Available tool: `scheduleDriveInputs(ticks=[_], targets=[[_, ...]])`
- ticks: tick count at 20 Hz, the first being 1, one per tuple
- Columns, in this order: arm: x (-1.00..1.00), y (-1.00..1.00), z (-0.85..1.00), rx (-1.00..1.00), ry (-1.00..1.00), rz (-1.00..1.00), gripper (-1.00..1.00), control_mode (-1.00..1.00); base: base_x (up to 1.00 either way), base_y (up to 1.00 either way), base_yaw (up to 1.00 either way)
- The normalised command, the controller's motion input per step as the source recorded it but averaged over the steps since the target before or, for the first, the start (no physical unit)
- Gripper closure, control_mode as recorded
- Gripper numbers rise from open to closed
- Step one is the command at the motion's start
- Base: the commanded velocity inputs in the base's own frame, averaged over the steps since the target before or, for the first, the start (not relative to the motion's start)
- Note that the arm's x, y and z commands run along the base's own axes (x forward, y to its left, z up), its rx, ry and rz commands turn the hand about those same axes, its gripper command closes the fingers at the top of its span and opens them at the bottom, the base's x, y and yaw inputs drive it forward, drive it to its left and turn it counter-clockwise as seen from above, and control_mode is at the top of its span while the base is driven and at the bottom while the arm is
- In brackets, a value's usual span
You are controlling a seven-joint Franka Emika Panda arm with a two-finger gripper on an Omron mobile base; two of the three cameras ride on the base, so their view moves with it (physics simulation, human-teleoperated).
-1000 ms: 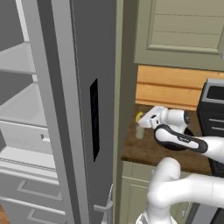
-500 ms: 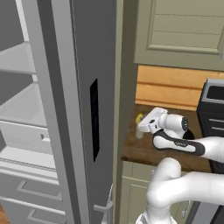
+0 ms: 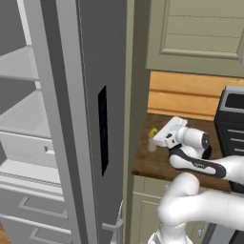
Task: Grab a lemon wedge from the fridge and one ice cube from the ice bowl, and put them in the glass of lemonade.
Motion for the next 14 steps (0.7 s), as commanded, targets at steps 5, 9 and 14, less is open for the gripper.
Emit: scheduleDriveInputs(ticks=[5,9,14], targets=[[-0.30,-0.25,0.55,-0.05,-0.06,0.00,-1.00,-1.00,0.00,0.00,0.00],[-0.76,-0.40,0.33,-0.06,-0.02,0.00,-1.00,-1.00,0.00,0.00,0.00],[-1.00,-0.52,0.03,-0.07,0.00,0.00,-1.00,-1.00,0.00,0.00,0.00]])
